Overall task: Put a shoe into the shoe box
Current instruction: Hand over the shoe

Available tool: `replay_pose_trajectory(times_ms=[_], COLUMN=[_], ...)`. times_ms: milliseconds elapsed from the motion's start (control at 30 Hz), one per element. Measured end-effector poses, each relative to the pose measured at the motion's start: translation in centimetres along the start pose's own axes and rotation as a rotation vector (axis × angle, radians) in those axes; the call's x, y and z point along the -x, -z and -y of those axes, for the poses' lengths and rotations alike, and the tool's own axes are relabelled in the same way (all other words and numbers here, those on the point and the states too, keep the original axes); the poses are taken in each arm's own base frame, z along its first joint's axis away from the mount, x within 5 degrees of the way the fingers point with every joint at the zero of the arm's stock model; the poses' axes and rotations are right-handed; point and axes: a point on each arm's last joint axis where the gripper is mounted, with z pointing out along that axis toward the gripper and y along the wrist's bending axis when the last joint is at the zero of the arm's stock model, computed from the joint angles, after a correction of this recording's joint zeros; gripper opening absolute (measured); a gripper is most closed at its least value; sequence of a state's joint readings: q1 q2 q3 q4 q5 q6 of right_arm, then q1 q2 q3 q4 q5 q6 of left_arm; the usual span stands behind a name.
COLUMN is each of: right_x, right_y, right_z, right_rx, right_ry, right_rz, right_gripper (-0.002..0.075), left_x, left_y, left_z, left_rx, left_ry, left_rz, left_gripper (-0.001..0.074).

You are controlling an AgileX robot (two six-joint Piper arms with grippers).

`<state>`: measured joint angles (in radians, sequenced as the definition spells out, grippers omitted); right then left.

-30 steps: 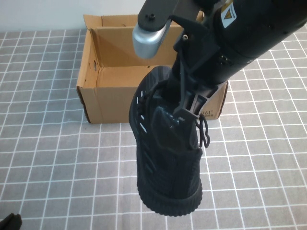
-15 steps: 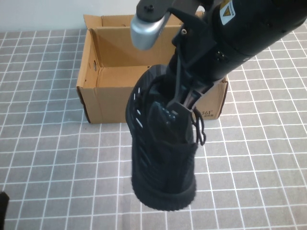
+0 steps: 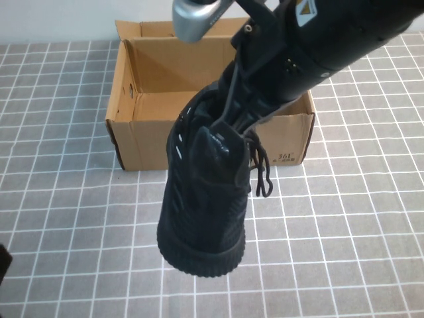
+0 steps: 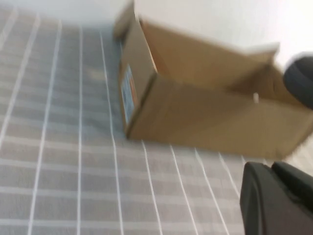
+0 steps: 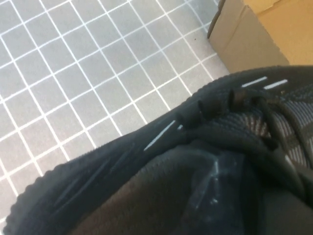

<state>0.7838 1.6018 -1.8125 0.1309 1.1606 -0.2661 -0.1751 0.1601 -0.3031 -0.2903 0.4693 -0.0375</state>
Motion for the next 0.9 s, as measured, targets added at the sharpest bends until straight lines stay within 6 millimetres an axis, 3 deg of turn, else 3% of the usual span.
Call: replay_pose_trajectory(times_ms=[233,400,600,733,900], right_x=[1.2,2.6,4.1,4.8,4.9], right_y=[-1.6,-2.6,-4.5,-5.1,-6.0], right_z=[0.6,1.5,3.0,5.3,8.4], right_rx=[-0.004,-0.048,-0.077,-0.109,-0.137], right_ry=[-0.017,-0.025,-0.043,-0.104,-0.166], right_rz=[-0.056,-0.053,-0.033,-0.001,0.014], right_gripper=[-0.0006,-0.0006,-0.0006,-0.0006,-0.0006], left_x=[6.9,10.6,12.4,13.1,14.3], left_y=[-1.4,-4.3,-9.3,-12.9,-16.3], left_z=[2.6,3.8,4.2,4.2,6.1], left_rx=[-0.036,-0.095,-0.146,-0.186,-0.286], left_ry=[-0.186,-0.302,-0.355,-0.363,-0.435], left_rz=[-0.21,-0.242,-0.297,-0.32,-0.309], left_gripper=[-0.0001,-0.0001,-0.0001,-0.0001,-0.0001])
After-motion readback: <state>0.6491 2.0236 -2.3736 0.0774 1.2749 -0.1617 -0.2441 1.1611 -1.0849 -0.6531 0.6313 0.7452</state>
